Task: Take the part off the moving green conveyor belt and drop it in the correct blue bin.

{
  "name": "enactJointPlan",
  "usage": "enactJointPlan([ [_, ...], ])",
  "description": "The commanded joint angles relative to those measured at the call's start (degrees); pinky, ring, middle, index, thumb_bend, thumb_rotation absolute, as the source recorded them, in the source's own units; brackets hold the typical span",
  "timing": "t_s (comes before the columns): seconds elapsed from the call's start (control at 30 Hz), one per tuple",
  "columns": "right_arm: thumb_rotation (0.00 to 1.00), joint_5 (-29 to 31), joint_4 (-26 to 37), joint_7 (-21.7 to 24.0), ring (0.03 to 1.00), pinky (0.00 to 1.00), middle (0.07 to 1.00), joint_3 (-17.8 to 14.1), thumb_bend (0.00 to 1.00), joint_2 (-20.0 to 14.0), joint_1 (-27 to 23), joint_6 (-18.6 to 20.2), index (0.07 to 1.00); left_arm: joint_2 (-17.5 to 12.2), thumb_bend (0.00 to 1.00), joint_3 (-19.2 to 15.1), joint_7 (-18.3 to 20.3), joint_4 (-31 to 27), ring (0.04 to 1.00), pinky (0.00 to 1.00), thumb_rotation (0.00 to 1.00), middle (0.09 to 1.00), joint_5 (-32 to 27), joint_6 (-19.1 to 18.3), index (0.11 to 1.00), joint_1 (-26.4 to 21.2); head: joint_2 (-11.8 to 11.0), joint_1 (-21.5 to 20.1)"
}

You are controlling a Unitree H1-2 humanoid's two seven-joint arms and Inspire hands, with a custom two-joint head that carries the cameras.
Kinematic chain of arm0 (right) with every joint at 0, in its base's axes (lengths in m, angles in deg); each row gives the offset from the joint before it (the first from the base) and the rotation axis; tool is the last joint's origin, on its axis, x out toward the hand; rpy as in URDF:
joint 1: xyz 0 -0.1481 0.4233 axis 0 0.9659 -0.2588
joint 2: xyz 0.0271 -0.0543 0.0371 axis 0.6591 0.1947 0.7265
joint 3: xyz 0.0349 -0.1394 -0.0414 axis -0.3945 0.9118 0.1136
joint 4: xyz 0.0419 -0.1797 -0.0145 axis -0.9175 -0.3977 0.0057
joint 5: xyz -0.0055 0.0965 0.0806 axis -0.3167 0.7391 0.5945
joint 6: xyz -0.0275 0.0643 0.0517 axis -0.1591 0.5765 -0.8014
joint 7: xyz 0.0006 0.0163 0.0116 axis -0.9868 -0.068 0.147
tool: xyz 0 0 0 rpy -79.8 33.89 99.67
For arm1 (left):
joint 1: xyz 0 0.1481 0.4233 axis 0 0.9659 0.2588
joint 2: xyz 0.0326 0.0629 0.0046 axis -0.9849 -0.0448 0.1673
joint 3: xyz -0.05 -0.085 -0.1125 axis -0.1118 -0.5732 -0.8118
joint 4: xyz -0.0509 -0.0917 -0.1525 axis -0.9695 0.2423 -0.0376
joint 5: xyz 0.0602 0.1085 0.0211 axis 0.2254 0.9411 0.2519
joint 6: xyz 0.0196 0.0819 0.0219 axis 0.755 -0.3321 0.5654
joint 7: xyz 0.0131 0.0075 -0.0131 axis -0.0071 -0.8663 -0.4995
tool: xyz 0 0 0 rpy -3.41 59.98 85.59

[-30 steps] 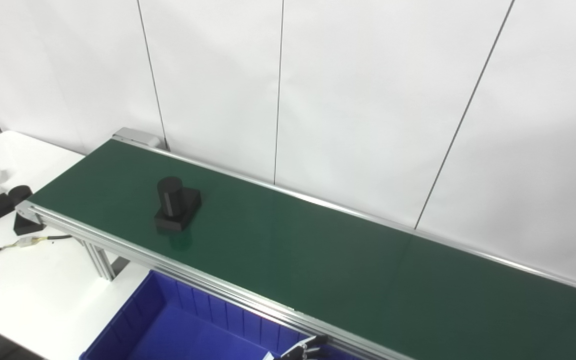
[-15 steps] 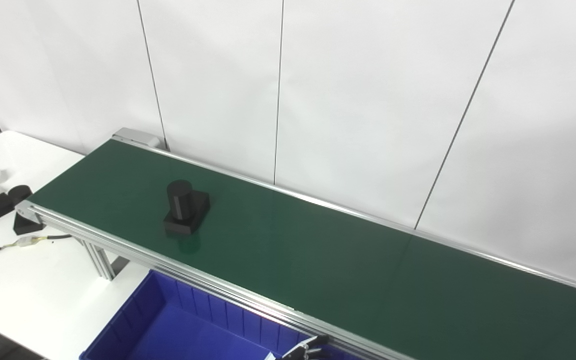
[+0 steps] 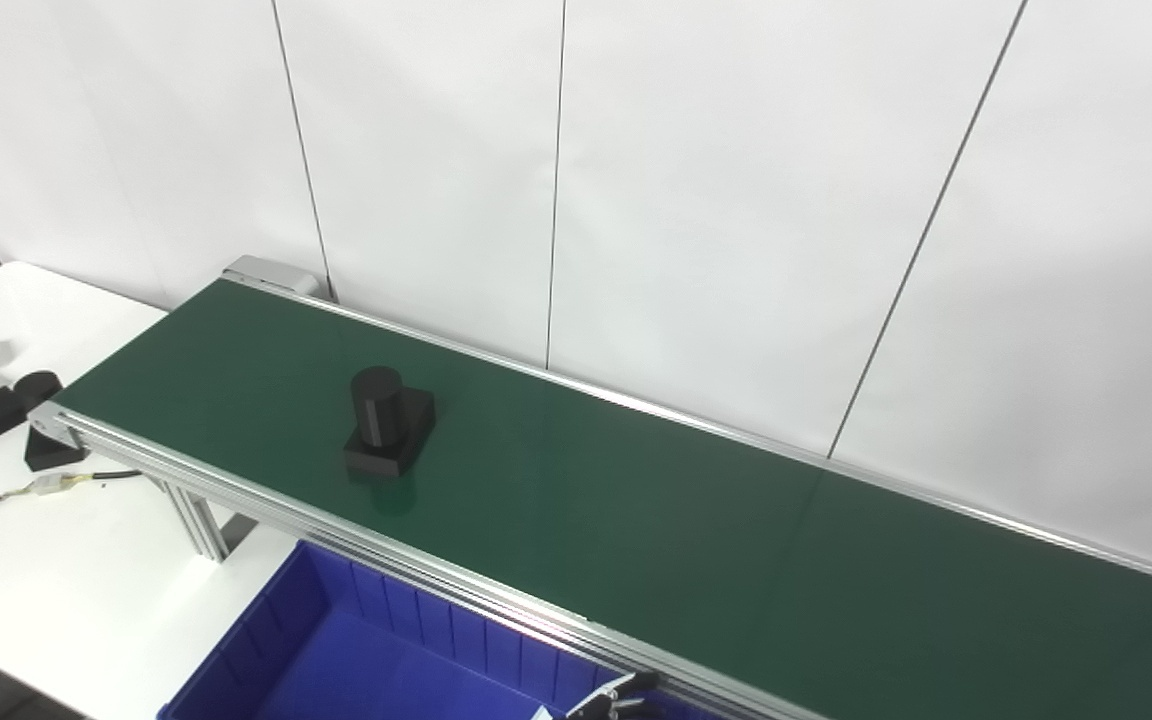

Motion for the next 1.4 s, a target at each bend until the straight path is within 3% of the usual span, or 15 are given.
enactJointPlan([
  [0.0, 0.49, -0.5, 3.3, -0.1, 0.719, 0.62, 0.785, -0.7, 0.63, -0.4, 0.2, -2.8, 0.824, 0.7, 0.92, 0.2, -0.4, -0.9, 0.759, 0.66, 0.44, 0.818, 0.7, 2.5, 0.893, -0.9, 0.0, -0.1],
  [0.3, 0.4, -0.2, 13.4, 2.1, 0.739, 0.63, 0.805, -1.6, 0.65, -1.7, 1.3, 1.1, 0.801, 0.8, 0.91, 0.3, -0.2, -1.3, 0.765, 0.67, 0.44, 0.824, 0.5, 2.5, 0.893, -0.8, 0.4, -2.3],
  [0.57, 0.42, -1.4, 20.8, 3.4, 0.737, 0.62, 0.797, -2.6, 0.69, -1.9, 1.2, 5.2, 0.801, 0.4, 0.88, 0.2, -0.3, -2.3, 0.775, 0.68, 0.44, 0.833, 0.9, 2.5, 0.901, -0.4, 1.8, -5.0],
  [1.07, 0.37, -6.1, 24.4, 3.1, 0.733, 0.61, 0.793, -2.4, 0.68, 0.2, -2.5, 9.5, 0.809, -1.1, 0.83, -0.6, 0.9, -3.9, 0.79, 0.7, 0.53, 0.856, 0.6, 2.5, 0.936, -0.3, 4.6, -11.3],
  [1.37, 0.36, -8.2, 26.2, 4.7, 0.761, 0.64, 0.816, -2.0, 0.67, 0.7, -5.8, 15.0, 0.831, -1.5, 0.81, -1.0, 1.1, -4.7, 0.796, 0.71, 0.55, 0.861, 0.6, 2.4, 0.947, 0.2, 4.6, -12.6],
])
